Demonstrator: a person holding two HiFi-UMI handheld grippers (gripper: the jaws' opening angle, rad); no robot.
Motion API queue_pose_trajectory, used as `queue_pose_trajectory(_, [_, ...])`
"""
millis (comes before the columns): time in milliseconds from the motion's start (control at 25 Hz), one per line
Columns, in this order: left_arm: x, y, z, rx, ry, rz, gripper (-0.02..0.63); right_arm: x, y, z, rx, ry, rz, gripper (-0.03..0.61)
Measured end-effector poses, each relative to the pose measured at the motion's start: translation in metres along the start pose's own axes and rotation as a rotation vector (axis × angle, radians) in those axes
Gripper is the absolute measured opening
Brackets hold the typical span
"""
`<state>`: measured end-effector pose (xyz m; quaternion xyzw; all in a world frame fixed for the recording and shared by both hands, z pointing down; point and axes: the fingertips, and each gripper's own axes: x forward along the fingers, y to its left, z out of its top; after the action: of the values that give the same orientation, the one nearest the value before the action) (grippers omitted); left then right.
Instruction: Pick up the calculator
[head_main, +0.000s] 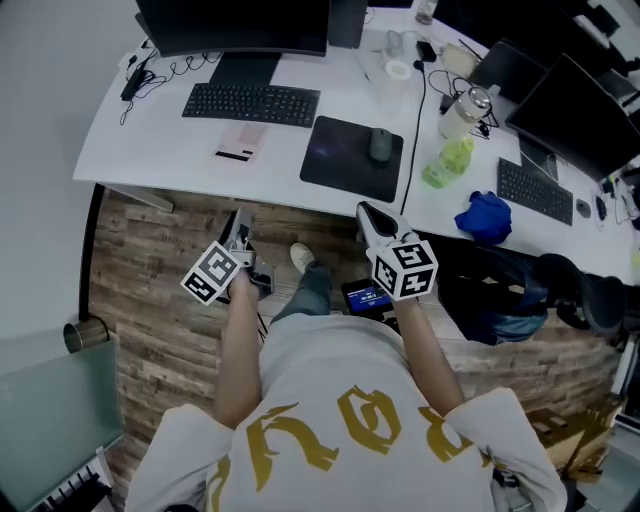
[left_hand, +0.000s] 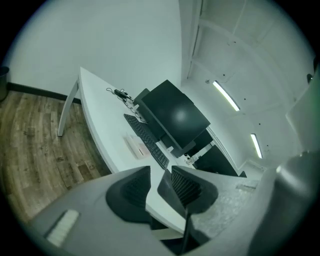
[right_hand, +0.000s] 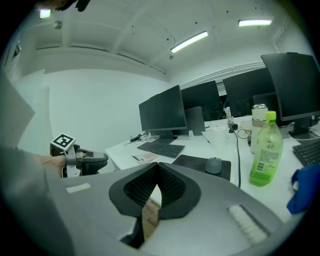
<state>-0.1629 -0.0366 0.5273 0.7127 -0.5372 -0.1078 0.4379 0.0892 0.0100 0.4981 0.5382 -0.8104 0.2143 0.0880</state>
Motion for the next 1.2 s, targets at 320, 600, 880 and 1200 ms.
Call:
queue_pose_trajectory(320, [0.077, 0.041, 0.031, -0.134, 0.017, 0.068, 0.123, 0.086, -0.022, 0.028, -0.034, 0.081, 0.029, 0.025])
queue_pose_trajectory(600, [0.125, 0.068, 0.030, -0.227, 0.086, 0.096, 0.130, 0.138, -0.038, 0.025, 0.001, 0.159, 0.018, 0.025])
queue_pose_trajectory(880, [0.161, 0.089, 0.026, -0.364, 0.110, 0.112, 0.142, 0.180, -0.037, 0.016, -0.005, 0.238, 0.043, 0.025])
queue_pose_trajectory(1200, [0.182, 0.097, 0.024, -0.413, 0.146, 0.114, 0.146, 0.202, -0.043, 0.013, 0.003, 0.283, 0.038, 0.025])
